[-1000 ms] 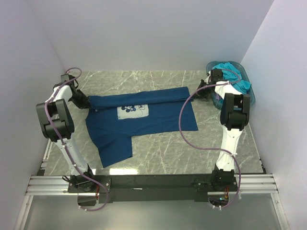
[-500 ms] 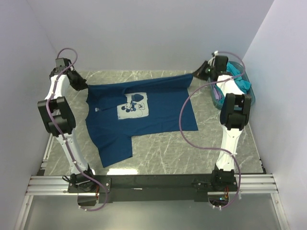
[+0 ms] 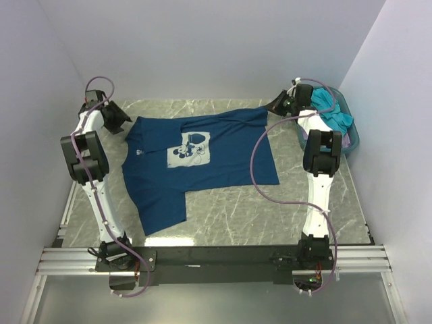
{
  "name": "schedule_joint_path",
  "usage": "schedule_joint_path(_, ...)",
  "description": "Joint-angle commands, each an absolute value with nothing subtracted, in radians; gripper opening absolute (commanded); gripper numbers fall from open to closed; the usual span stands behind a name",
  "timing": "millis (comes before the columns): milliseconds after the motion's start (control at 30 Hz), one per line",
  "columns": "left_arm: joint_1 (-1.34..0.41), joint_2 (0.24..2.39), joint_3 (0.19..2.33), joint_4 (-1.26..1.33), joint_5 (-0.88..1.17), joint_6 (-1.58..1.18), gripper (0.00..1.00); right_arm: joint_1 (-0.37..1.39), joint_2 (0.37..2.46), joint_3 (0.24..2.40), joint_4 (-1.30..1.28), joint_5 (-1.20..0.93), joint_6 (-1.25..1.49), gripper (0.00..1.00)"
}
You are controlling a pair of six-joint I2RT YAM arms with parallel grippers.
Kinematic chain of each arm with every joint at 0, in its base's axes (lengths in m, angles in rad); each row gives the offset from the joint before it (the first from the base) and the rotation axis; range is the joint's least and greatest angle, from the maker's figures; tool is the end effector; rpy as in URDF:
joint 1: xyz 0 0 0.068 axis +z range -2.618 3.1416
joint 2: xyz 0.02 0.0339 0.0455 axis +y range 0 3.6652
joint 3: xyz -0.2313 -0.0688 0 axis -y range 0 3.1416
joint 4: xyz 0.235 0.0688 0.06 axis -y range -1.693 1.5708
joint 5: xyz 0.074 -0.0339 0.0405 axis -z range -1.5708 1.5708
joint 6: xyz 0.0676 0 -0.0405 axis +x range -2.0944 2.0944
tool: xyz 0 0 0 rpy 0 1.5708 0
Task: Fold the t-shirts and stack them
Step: Fold the tshirt
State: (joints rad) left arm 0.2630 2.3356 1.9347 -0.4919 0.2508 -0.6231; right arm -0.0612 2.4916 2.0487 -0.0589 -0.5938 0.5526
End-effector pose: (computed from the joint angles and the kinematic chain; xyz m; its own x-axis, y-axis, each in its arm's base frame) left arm 0.4943 0.1157 0.1353 -0.5515 -0.7339 -0.3966 -0.5213 0.6743 -0.5230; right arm 0.5574 0.0037 0.1444 -0.6390 0.4750 -0.6050 -0.1216 0.7142 0.6893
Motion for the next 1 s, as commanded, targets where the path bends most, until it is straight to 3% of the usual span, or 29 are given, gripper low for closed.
schedule_joint_path(0,0.235,2.171,1.867,-0.445,0.181,-0.604,0.62,-0.055,2.459,2.100,-0.020,-0.594,0.534,0.01)
schedule_joint_path(133,0.169,2.068,1.760,-0.546,0.063,-0.586,0.59,-0.055,2.450,2.094,-0.029,-0.595,0.526,0.02)
schedule_joint_path(200,0.146,2.042,1.712,-0.590,0.023,-0.588,0.47,-0.054,2.444,2.085,-0.028,-0.597,0.525,0.02)
schedule_joint_path(300,0.107,2.033,1.674,-0.652,0.003,-0.586,0.40,-0.055,2.431,2.065,-0.018,-0.603,0.528,0.02)
schedule_joint_path(967,0.029,2.137,1.664,-0.721,0.002,-0.588,0.35,-0.055,2.407,2.042,-0.038,-0.606,0.505,0.02)
